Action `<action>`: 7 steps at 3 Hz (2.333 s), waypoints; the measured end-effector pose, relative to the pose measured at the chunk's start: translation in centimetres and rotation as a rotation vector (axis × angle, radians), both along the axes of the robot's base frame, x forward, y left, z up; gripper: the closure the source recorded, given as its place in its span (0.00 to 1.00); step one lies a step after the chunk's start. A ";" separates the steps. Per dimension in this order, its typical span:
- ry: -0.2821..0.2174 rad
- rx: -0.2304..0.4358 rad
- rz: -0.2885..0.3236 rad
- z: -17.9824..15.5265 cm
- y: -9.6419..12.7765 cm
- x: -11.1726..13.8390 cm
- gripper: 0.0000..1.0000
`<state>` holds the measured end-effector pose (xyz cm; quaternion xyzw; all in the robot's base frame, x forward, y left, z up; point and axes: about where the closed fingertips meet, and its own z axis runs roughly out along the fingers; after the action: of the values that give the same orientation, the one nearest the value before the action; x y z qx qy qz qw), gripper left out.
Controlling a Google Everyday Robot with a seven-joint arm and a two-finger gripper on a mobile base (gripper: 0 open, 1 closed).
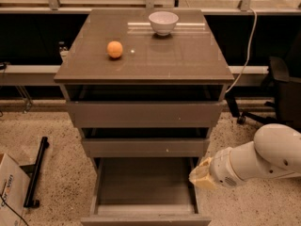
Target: Close bottom drawer
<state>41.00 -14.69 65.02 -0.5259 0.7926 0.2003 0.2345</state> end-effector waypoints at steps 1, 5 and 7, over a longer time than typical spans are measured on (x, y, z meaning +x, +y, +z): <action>0.048 0.069 -0.022 -3.5 -0.4 0.4 1.00; 0.327 0.111 -0.009 -16.5 -0.3 0.6 1.00; 0.346 0.099 -0.014 -19.2 0.5 -0.5 1.00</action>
Offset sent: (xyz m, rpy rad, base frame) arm 0.0077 -0.0096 -0.0891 0.1352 0.1485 -0.0447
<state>40.53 -14.24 45.80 -0.4658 0.8139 0.3252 0.1215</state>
